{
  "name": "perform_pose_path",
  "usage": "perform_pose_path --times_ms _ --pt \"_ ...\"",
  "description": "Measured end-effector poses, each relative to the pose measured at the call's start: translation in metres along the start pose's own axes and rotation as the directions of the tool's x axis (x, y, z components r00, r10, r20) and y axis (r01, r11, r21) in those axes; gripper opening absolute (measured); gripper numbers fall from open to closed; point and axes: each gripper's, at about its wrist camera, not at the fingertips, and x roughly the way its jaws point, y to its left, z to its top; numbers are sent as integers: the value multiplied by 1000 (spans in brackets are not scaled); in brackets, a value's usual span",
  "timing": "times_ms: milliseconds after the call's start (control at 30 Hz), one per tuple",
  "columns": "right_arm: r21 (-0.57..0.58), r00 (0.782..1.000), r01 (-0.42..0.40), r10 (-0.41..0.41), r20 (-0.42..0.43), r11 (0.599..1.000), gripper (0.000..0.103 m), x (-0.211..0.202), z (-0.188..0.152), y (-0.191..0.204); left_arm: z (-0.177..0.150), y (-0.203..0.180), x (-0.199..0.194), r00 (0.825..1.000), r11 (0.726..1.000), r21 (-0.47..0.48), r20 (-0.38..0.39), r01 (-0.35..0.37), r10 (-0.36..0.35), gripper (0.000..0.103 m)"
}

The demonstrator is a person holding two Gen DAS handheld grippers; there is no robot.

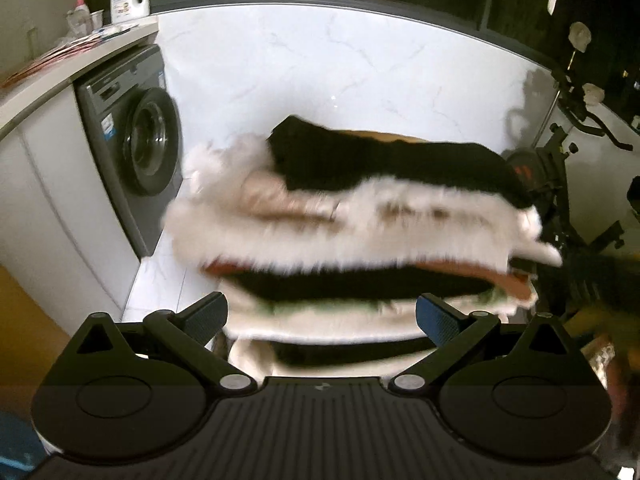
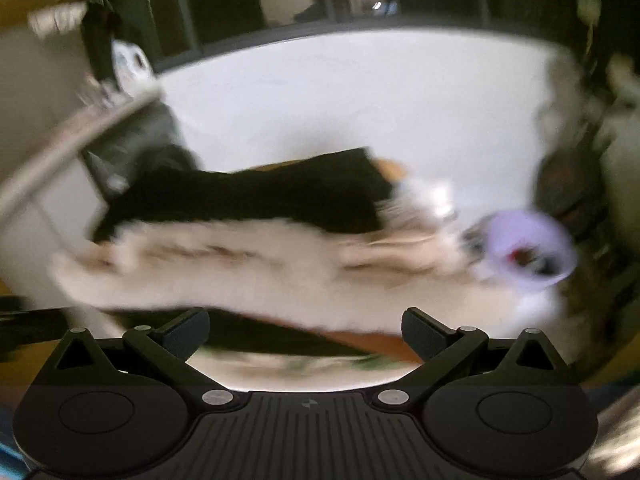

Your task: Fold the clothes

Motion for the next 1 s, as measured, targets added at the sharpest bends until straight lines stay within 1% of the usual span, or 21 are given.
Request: perform_pose_path --times_ms 33,67,100,133,167,200,233,267,300,367,400,433,467,567,633,700,767,867,967,1000 --pt "-16 999 46 -46 24 999 102 -1 0 1 -8 4 -8 1000 1000 -6 5 10 -10 102" --pt "97 999 24 -28 42 995 102 -4 1 -13 -18 8 -17 1000 1000 -10 9 19 -19 102" --pt "236 998 -16 1 63 972 102 -7 1 -30 -28 12 -25 1000 1000 -10 10 25 -25 102" --pt "369 996 -58 27 87 928 102 -10 1 -47 -38 15 -32 1000 1000 -6 8 29 -28 102" --pt "493 992 -100 50 115 864 102 -14 1 -64 -48 19 -39 1000 1000 0 6 29 -29 102" --pt "586 986 -149 77 146 796 102 -23 -6 -73 -58 23 -46 1000 1000 3 3 26 -26 102" --pt "665 978 -198 102 180 720 102 -33 -15 -80 -68 28 -51 1000 1000 -1 -1 22 -22 102" --pt "734 968 -245 122 217 634 102 -43 -24 -88 -77 32 -56 1000 1000 -11 -6 18 -18 102" --pt "710 977 -201 88 193 674 102 -55 -30 -81 -86 36 -61 1000 1000 -20 -14 15 -15 102" --pt "595 994 -65 -1 110 801 102 -78 -43 -58 -99 40 -68 999 999 -30 -35 13 -14 102" --pt "530 998 -17 -14 55 848 102 -86 -51 -45 -104 40 -72 999 1000 -29 -43 10 -11 102" --pt "460 1000 23 -26 0 887 102 -94 -61 -32 -107 40 -77 999 1000 -27 -46 8 -9 102" --pt "426 1000 29 -24 -16 904 102 -106 -69 -24 -110 38 -84 999 1000 -24 -40 8 -9 102" --pt "346 999 21 -9 -37 938 102 -145 -91 0 -117 28 -104 1000 1000 1 -11 6 -6 102" --pt "286 999 35 -27 -34 957 102 -171 -100 11 -121 19 -116 1000 1000 23 2 5 -5 102" --pt "225 999 52 -47 -28 973 102 -197 -109 20 -128 10 -128 1000 999 34 9 19 -19 102" --pt "151 998 53 -48 -40 987 102 -213 -116 29 -135 3 -139 1000 999 38 13 25 -25 102" --pt "74 998 37 -32 -61 997 102 -233 -135 42 -150 -11 -152 1000 999 51 21 -14 13 102" --pt "54 998 14 -10 -69 998 102 -255 -159 50 -164 -32 -161 999 997 65 16 -42 41 102" --pt "39 998 17 -14 -69 999 102 -262 -167 49 -170 -40 -165 999 997 62 11 -45 44 102"
